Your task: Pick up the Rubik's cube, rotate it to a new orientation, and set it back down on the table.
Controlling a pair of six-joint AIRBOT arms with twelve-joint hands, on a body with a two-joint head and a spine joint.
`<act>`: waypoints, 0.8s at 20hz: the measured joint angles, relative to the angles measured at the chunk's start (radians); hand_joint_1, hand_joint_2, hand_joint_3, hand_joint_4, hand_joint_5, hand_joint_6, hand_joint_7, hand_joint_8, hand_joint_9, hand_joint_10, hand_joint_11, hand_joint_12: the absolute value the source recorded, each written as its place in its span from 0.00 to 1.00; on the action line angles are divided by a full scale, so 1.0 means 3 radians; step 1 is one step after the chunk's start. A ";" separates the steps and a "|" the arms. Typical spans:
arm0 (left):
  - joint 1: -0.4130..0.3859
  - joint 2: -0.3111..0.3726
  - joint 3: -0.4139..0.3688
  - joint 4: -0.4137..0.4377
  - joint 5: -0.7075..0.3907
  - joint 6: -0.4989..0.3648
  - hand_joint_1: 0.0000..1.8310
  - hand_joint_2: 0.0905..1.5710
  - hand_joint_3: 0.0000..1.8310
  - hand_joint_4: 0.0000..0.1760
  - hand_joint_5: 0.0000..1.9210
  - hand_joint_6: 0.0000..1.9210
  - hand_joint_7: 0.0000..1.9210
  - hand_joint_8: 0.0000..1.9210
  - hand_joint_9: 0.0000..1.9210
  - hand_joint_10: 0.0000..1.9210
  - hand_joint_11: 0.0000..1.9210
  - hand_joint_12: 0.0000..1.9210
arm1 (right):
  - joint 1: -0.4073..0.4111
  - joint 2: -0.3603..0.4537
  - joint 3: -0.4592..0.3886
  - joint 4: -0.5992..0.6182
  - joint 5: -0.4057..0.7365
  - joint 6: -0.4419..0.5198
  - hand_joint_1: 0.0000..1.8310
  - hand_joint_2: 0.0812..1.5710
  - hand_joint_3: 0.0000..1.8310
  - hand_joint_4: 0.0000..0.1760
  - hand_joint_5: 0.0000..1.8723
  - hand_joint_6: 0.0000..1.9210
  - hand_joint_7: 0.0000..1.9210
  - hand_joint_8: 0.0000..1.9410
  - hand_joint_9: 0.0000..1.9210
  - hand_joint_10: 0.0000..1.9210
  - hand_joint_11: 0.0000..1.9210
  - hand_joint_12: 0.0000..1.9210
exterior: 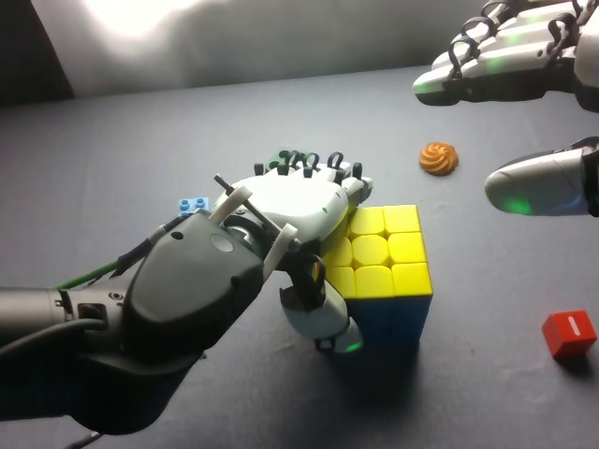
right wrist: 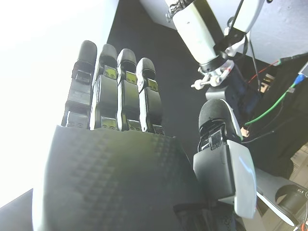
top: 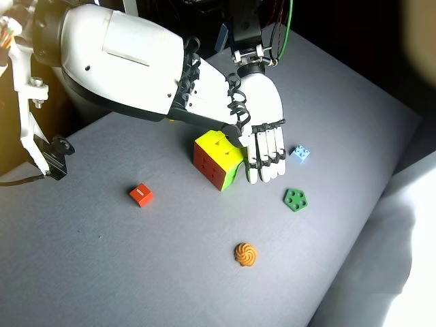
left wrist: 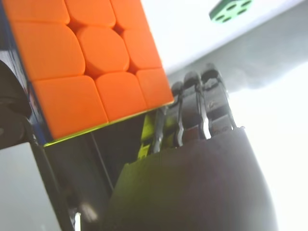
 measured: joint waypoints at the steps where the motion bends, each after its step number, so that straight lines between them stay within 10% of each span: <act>1: 0.0013 -0.0019 0.0015 0.0006 0.0005 0.0000 0.59 0.46 0.00 0.00 0.07 0.01 0.00 0.00 0.00 0.00 0.02 0.01 | -0.0008 0.0000 0.0000 -0.0001 -0.0001 0.0000 0.00 0.78 0.00 0.00 0.13 0.00 0.13 0.00 0.11 0.00 0.00 0.29; 16: 0.0034 -0.0066 0.0051 0.0041 0.0011 -0.0027 0.61 0.47 0.00 0.00 0.10 0.01 0.02 0.00 0.00 0.00 0.03 0.03 | -0.0008 0.0000 -0.0020 -0.0001 0.0001 -0.0061 0.00 0.79 0.00 0.00 0.15 0.00 0.15 0.00 0.13 0.00 0.00 0.32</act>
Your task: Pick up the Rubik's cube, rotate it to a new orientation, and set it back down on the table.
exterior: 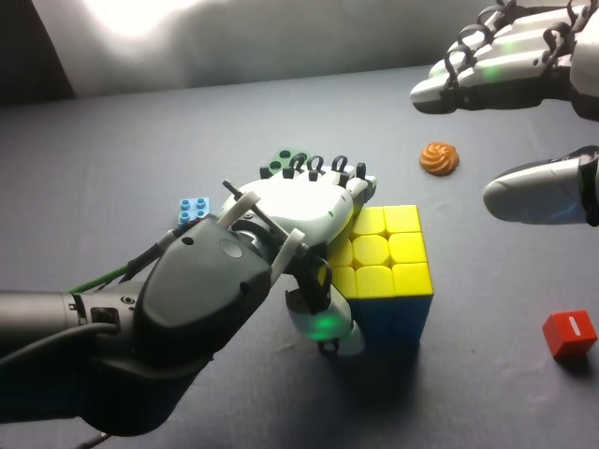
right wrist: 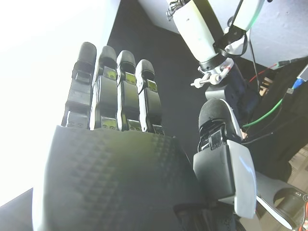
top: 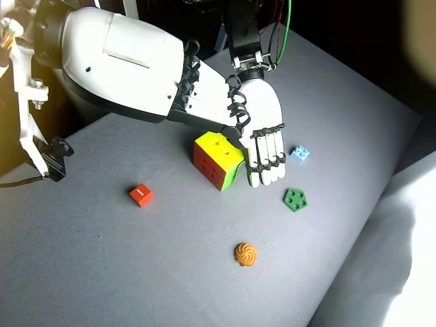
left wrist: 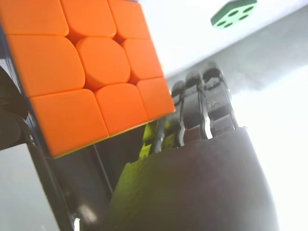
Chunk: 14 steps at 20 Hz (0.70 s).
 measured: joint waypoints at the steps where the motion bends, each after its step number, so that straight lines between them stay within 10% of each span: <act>1: 0.0000 0.0000 0.0000 0.0000 0.0000 0.0000 0.60 0.49 0.00 0.00 0.09 0.00 0.02 0.00 0.00 0.00 0.02 0.03 | 0.0000 0.0000 0.0000 0.0000 0.0000 0.0000 0.00 0.78 0.00 0.00 0.14 0.00 0.14 0.00 0.12 0.00 0.00 0.30; 4: 0.0000 0.0000 -0.0001 0.0006 0.0006 -0.0027 0.67 0.55 0.00 0.00 0.23 0.01 0.22 0.01 0.22 0.02 0.06 0.49 | 0.0000 0.0000 0.0000 0.0000 -0.0004 -0.0001 0.00 0.78 0.00 0.00 0.14 0.00 0.14 0.00 0.12 0.00 0.00 0.31; 7: -0.0001 0.0000 -0.0001 0.0050 0.0000 -0.0024 0.68 0.66 0.00 0.00 0.36 0.01 0.42 0.01 0.44 0.03 0.20 0.50 | 0.0000 0.0000 0.0000 0.0000 -0.0003 -0.0001 0.00 0.79 0.00 0.00 0.16 0.00 0.15 0.00 0.13 0.00 0.00 0.32; 8: -0.0001 0.0000 -0.0001 0.0052 -0.0003 -0.0023 0.73 0.71 0.00 0.00 0.35 0.53 0.47 0.42 0.46 0.53 0.33 0.44 | 0.0000 0.0000 0.0000 0.0000 -0.0003 -0.0001 0.00 0.79 0.00 0.00 0.15 0.00 0.15 0.00 0.13 0.00 0.00 0.32; 9: -0.0001 0.0001 -0.0005 0.0053 -0.0011 -0.0025 0.74 0.74 0.00 0.00 0.33 0.65 0.45 0.56 0.45 0.66 0.37 0.48 | 0.0000 0.0000 0.0000 0.0000 -0.0003 -0.0001 0.00 0.79 0.00 0.00 0.15 0.00 0.15 0.00 0.13 0.00 0.00 0.32; 11: -0.0001 0.0000 -0.0015 0.0050 -0.0011 -0.0018 0.80 0.69 0.00 0.00 0.45 0.48 0.48 0.53 0.52 0.56 0.41 0.77 | 0.0000 0.0000 0.0000 0.0000 -0.0003 -0.0003 0.00 0.79 0.00 0.00 0.16 0.00 0.16 0.00 0.14 0.00 0.00 0.35; 14: -0.0001 0.0000 -0.0025 0.0047 -0.0023 -0.0024 0.75 0.69 0.00 0.00 0.51 0.42 0.50 0.56 0.47 0.67 0.42 0.62 | 0.0000 0.0000 0.0000 0.0000 -0.0004 -0.0022 0.00 0.78 0.00 0.00 0.16 0.00 0.15 0.00 0.13 0.00 0.00 0.34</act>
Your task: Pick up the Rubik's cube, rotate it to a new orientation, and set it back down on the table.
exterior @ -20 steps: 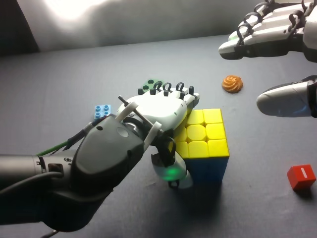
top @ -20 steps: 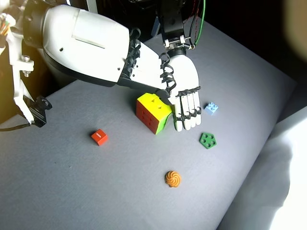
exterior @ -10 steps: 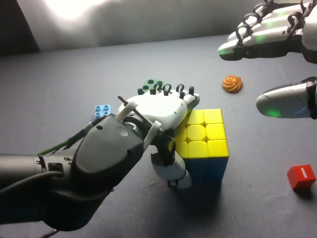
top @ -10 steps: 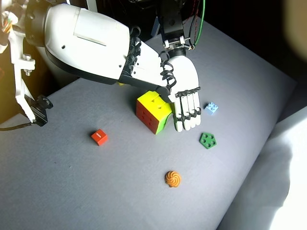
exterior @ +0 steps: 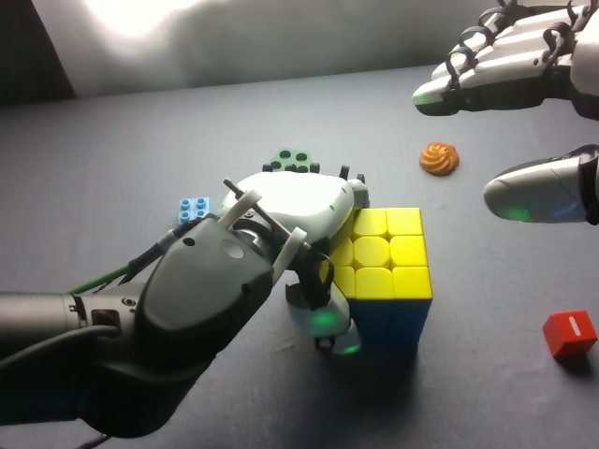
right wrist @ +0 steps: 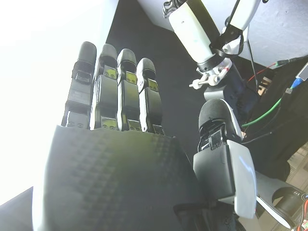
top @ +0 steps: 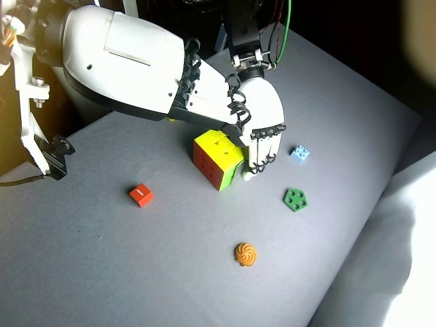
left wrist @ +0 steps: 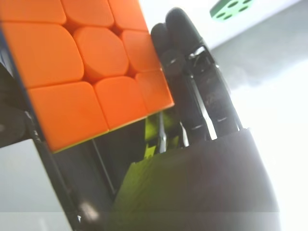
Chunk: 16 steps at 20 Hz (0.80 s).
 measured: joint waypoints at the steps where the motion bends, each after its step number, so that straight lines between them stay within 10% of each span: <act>1: 0.0001 0.0001 -0.0003 0.0000 0.0000 0.0000 0.75 0.70 0.00 0.00 0.49 0.46 0.49 0.56 0.47 0.68 0.41 0.62 | 0.0000 0.0000 0.0000 0.0000 0.0001 -0.0024 0.00 0.79 0.00 0.00 0.17 0.00 0.16 0.00 0.14 0.00 0.00 0.36; 14: -0.0240 0.0183 -0.0128 -0.0150 0.0235 0.0065 0.75 0.69 0.00 0.00 0.52 0.43 0.49 0.54 0.47 0.66 0.41 0.62 | 0.0000 0.0017 0.0000 -0.0001 0.0052 -0.0301 0.00 0.79 0.00 0.00 0.16 0.00 0.16 0.00 0.14 0.00 0.00 0.33; 16: -0.0314 0.0240 -0.0127 -0.0141 0.0237 0.0075 0.75 0.70 0.00 0.00 0.50 0.44 0.47 0.58 0.44 0.70 0.40 0.64 | 0.0001 0.0058 0.0000 0.0000 0.0081 -0.0357 0.00 0.85 0.00 0.00 0.20 0.00 0.25 0.00 0.24 0.02 0.02 0.49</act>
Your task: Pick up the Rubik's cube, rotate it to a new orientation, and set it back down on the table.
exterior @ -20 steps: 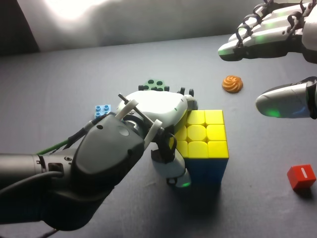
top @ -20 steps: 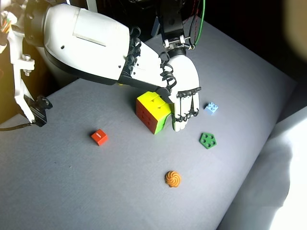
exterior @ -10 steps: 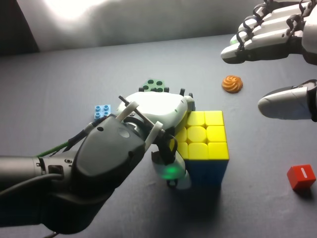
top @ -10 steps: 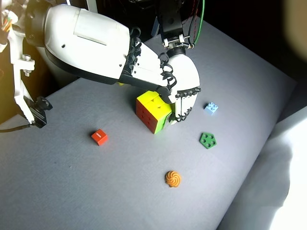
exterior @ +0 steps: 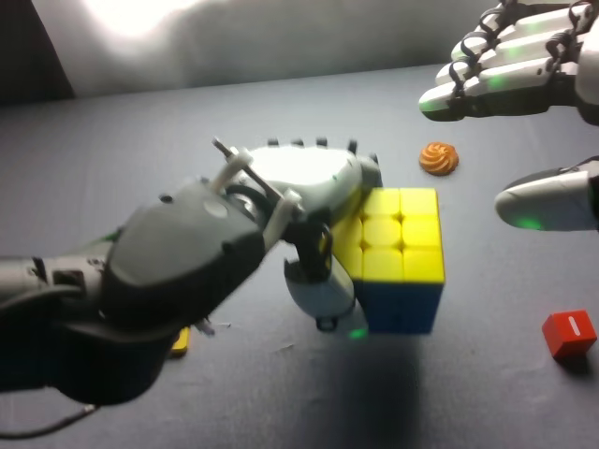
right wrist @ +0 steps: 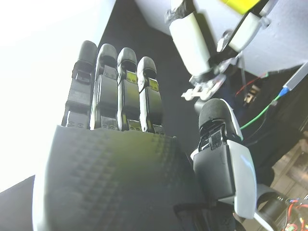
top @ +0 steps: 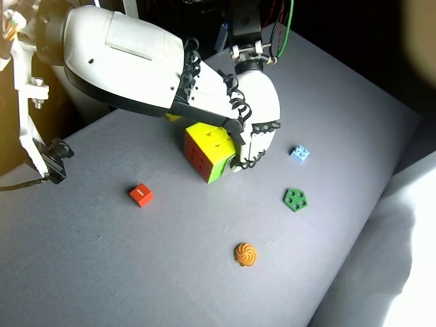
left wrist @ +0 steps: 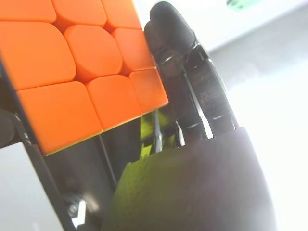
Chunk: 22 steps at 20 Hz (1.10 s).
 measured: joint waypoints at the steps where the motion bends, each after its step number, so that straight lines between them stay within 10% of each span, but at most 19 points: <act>1: -0.0038 0.0019 0.0000 -0.0005 0.0006 0.0005 0.75 0.70 0.00 0.00 0.51 0.43 0.47 0.58 0.44 0.71 0.39 0.65 | 0.0000 0.0018 0.0000 -0.0001 0.0006 -0.0020 0.18 0.86 0.00 0.00 0.21 0.00 0.40 0.09 0.35 0.22 0.12 0.63; 2: -0.0058 0.0027 0.0000 -0.0009 0.0009 -0.0001 0.75 0.70 0.00 0.00 0.51 0.43 0.47 0.58 0.44 0.71 0.39 0.65 | 0.0000 0.0037 0.0000 -0.0001 0.0019 -0.0031 0.18 0.86 0.00 0.00 0.21 0.00 0.40 0.09 0.35 0.22 0.12 0.63; 5: -0.0126 0.0045 0.0000 -0.0043 0.0076 -0.0001 0.75 0.70 0.00 0.00 0.52 0.41 0.49 0.56 0.45 0.70 0.39 0.66 | 0.0027 0.0102 0.0000 -0.0006 0.0080 -0.0113 0.63 0.79 0.00 0.00 0.13 0.00 0.42 0.95 0.46 0.99 0.41 1.00; 7: -0.0168 0.0070 -0.0008 -0.0055 0.0097 -0.0003 0.75 0.69 0.00 0.00 0.52 0.40 0.50 0.54 0.46 0.69 0.39 0.65 | 0.0051 0.0112 0.0001 0.0000 0.0103 -0.0181 0.70 0.76 0.00 0.00 0.08 0.00 0.40 0.98 0.49 1.00 0.47 1.00; 8: -0.0200 0.0079 -0.0008 -0.0074 0.0103 0.0000 0.75 0.69 0.00 0.00 0.53 0.40 0.50 0.52 0.47 0.68 0.40 0.64 | 0.0072 0.0112 0.0001 -0.0008 0.0102 -0.0225 0.79 0.73 0.00 0.44 0.00 0.00 0.41 0.93 0.51 1.00 0.49 1.00; 9: -0.0212 0.0083 -0.0008 -0.0071 0.0095 0.0003 0.75 0.69 0.00 0.00 0.53 0.40 0.50 0.52 0.47 0.68 0.40 0.64 | 0.0071 0.0112 0.0001 -0.0003 0.0104 -0.0237 0.79 0.73 0.00 0.44 0.00 0.00 0.41 0.93 0.51 1.00 0.49 1.00; 11: -0.0249 0.0095 -0.0011 -0.0116 0.0086 0.0048 0.75 0.69 0.00 0.00 0.52 0.42 0.50 0.54 0.46 0.69 0.38 0.66 | 0.0062 0.0111 0.0011 -0.0045 0.0126 -0.0239 0.73 0.76 0.01 0.92 0.00 0.00 0.39 0.75 0.47 1.00 0.46 1.00; 12: -0.0261 0.0095 -0.0011 -0.0116 0.0084 0.0053 0.75 0.70 0.00 0.00 0.51 0.43 0.49 0.56 0.44 0.70 0.37 0.66 | 0.0029 0.0111 0.0011 -0.0095 0.0135 -0.0243 0.73 0.76 0.01 0.98 0.00 0.00 0.39 0.76 0.47 1.00 0.46 1.00; 17: -0.0308 0.0092 -0.0018 -0.0160 0.0102 0.0075 0.75 0.69 0.00 0.00 0.52 0.41 0.50 0.53 0.46 0.69 0.38 0.64 | -0.0078 0.0089 0.0056 -0.0175 0.0146 -0.0251 0.80 0.71 0.00 1.00 0.00 0.00 0.38 1.00 0.47 1.00 0.44 1.00; 22: -0.0343 0.0092 -0.0018 -0.0217 0.0097 0.0117 0.75 0.69 0.00 0.00 0.53 0.39 0.50 0.55 0.45 0.69 0.38 0.65 | -0.0210 0.0084 0.0066 -0.0357 0.0183 -0.0251 0.78 0.70 0.00 1.00 0.00 0.00 0.36 0.99 0.47 1.00 0.43 1.00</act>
